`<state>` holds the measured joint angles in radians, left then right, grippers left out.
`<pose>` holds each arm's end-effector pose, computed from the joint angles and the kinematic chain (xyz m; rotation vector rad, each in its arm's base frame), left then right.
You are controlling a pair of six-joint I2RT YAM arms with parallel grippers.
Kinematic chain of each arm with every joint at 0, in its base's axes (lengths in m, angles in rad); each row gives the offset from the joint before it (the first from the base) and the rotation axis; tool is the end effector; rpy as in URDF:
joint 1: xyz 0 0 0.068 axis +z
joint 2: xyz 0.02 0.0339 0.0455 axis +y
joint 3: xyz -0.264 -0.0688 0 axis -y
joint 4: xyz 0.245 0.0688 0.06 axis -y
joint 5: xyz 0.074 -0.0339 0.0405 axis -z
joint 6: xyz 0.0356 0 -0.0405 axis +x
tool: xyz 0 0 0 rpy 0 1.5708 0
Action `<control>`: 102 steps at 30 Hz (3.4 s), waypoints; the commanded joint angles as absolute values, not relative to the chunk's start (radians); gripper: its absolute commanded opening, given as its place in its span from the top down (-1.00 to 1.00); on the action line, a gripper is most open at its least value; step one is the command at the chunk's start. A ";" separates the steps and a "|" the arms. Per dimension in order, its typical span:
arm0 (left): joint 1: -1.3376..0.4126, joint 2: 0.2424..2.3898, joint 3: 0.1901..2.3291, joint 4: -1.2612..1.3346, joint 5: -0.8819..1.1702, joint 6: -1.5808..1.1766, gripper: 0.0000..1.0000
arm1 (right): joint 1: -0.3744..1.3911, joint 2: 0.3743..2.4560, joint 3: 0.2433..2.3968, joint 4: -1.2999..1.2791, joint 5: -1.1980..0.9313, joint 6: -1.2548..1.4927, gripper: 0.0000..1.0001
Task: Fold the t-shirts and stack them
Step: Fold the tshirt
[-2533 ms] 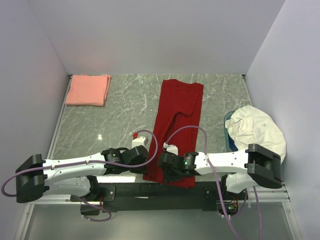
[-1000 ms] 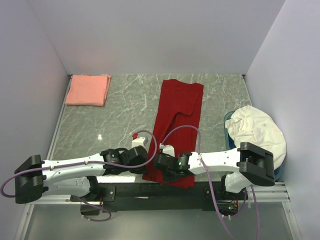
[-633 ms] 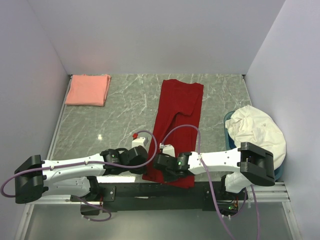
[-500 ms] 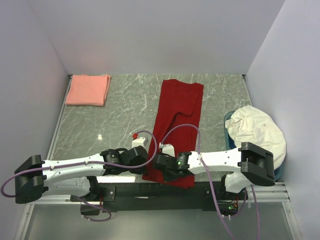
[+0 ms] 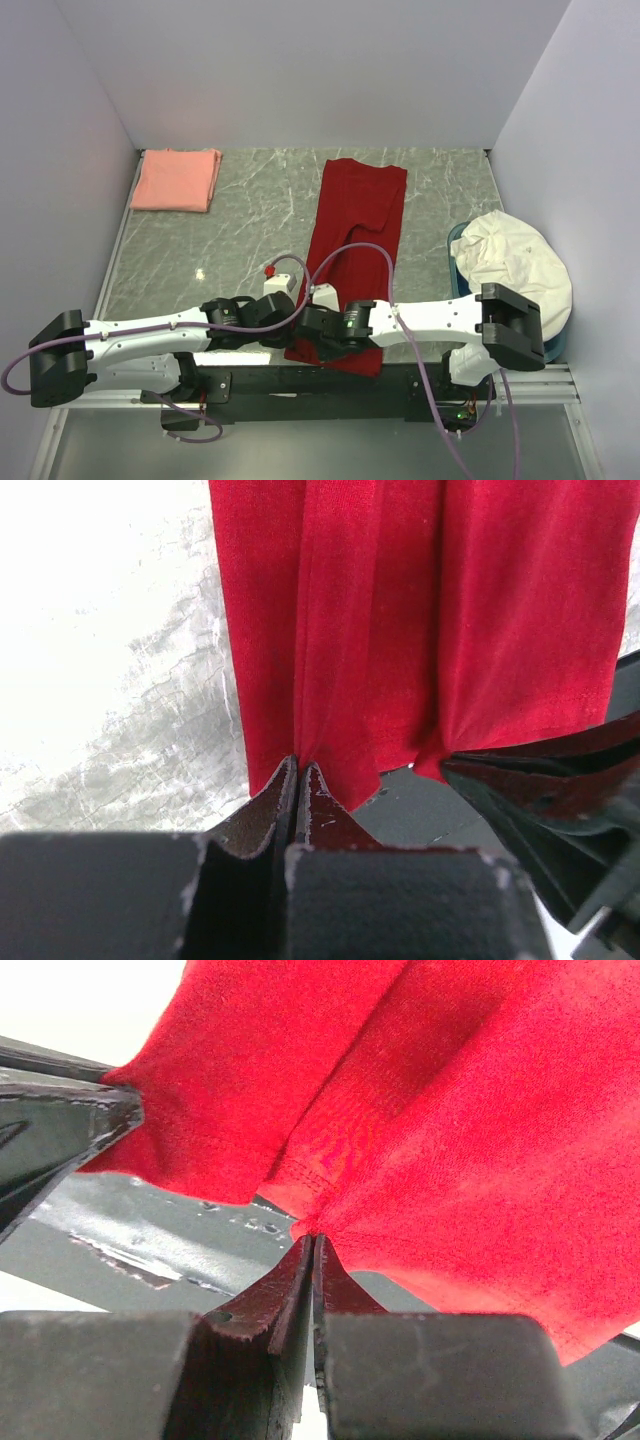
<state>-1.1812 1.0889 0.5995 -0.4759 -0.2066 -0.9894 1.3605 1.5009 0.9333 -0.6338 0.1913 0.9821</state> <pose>0.0843 -0.1860 0.1957 0.1663 2.6144 -0.5967 0.0650 0.2722 0.1941 -0.4772 2.7588 0.3773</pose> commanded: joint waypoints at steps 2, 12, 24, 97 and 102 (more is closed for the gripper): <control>-1.180 1.081 0.594 -0.456 -0.190 -0.977 0.99 | 1.374 1.531 0.980 -0.652 0.213 0.973 0.84; -1.180 1.072 0.589 -0.459 -0.187 -0.979 0.99 | 1.374 1.549 0.979 -0.621 0.192 0.973 0.83; -1.180 1.066 0.587 -0.459 -0.183 -0.985 0.99 | 1.374 1.542 1.002 -0.630 0.187 0.966 0.84; -1.181 1.054 0.764 -0.470 -0.048 -0.900 0.99 | 1.290 1.309 0.502 -0.024 0.047 1.235 1.00; -1.187 1.075 0.773 -0.434 -0.009 -0.871 0.99 | 1.292 1.088 0.503 -0.261 0.159 1.270 1.00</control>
<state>-1.1770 1.0637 0.7353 -0.4896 -0.0547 -0.9062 1.2930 1.2316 0.5014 -0.1169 0.0570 1.2377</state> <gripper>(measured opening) 0.020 0.007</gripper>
